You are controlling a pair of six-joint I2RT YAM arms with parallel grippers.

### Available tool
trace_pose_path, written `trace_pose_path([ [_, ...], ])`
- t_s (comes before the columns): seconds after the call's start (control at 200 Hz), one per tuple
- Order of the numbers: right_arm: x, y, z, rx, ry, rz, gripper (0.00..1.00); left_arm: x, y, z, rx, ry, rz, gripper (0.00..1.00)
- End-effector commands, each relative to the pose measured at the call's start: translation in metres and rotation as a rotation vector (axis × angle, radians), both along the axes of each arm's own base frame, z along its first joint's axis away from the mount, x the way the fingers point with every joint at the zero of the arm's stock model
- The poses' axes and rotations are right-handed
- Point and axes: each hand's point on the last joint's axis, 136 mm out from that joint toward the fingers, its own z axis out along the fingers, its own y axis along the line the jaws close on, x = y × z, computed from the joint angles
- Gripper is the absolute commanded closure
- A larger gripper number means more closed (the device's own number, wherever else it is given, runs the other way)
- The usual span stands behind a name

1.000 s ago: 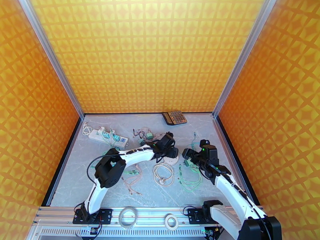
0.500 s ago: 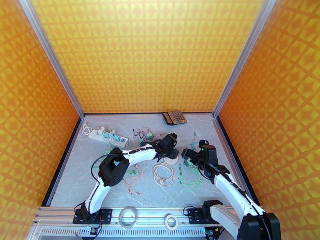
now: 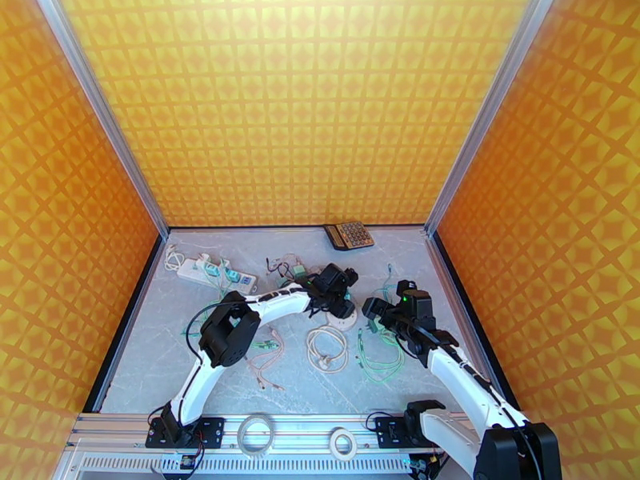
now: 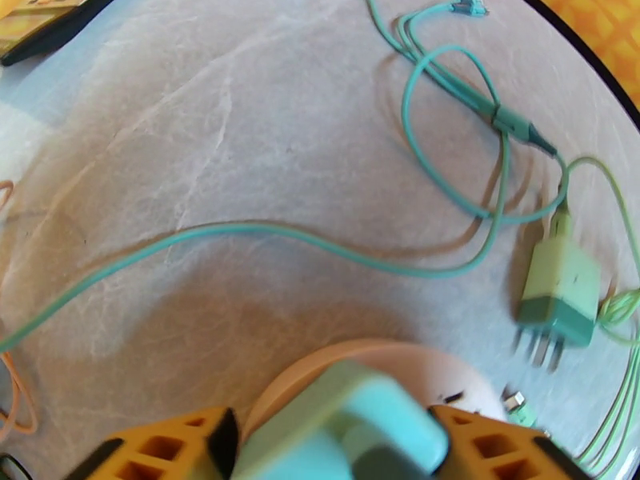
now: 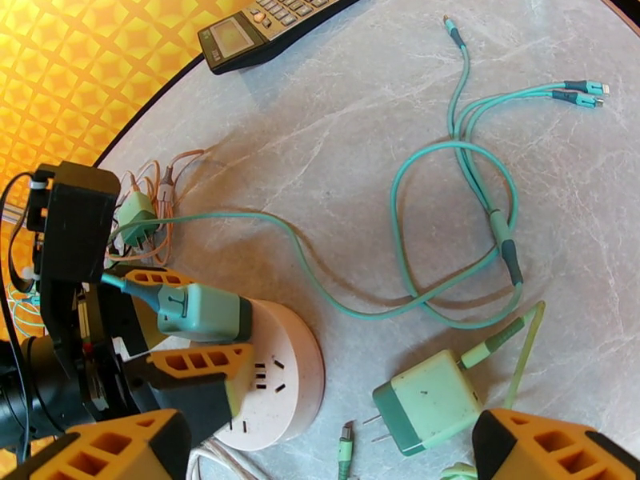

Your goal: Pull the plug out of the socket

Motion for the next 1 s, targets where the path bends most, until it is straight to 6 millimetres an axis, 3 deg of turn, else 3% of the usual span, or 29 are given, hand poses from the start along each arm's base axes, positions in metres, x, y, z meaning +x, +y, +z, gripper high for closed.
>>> trace_pose_path([
  [0.0, 0.000, 0.004, -0.003, 0.013, 0.009, 0.013, 0.01, -0.006, -0.005, 0.007, -0.001, -0.011, -0.086, 0.47],
  [0.115, 0.000, 0.005, -0.003, 0.014, 0.009, 0.017, 0.02, -0.001, -0.003, 0.011, -0.003, -0.024, -0.069, 0.58],
  [0.18, 0.001, 0.006, -0.002, 0.019, 0.005, 0.023, 0.01, 0.002, -0.002, 0.014, -0.011, -0.034, -0.053, 0.69],
  [0.305, 0.002, 0.010, 0.001, 0.035, -0.008, 0.041, 0.02, 0.008, 0.004, 0.019, -0.012, -0.057, 0.012, 0.77],
  [0.62, 0.007, 0.034, 0.009, 0.129, -0.032, 0.129, 0.01, 0.012, 0.030, 0.014, -0.005, -0.048, 0.193, 0.80],
  [0.89, 0.020, 0.066, 0.010, 0.273, -0.035, 0.216, 0.02, 0.009, 0.068, 0.003, 0.072, -0.028, 0.379, 0.80],
  [0.995, 0.026, 0.080, 0.015, 0.310, -0.048, 0.255, 0.23, 0.006, 0.077, 0.001, 0.081, 0.004, 0.447, 0.79],
])
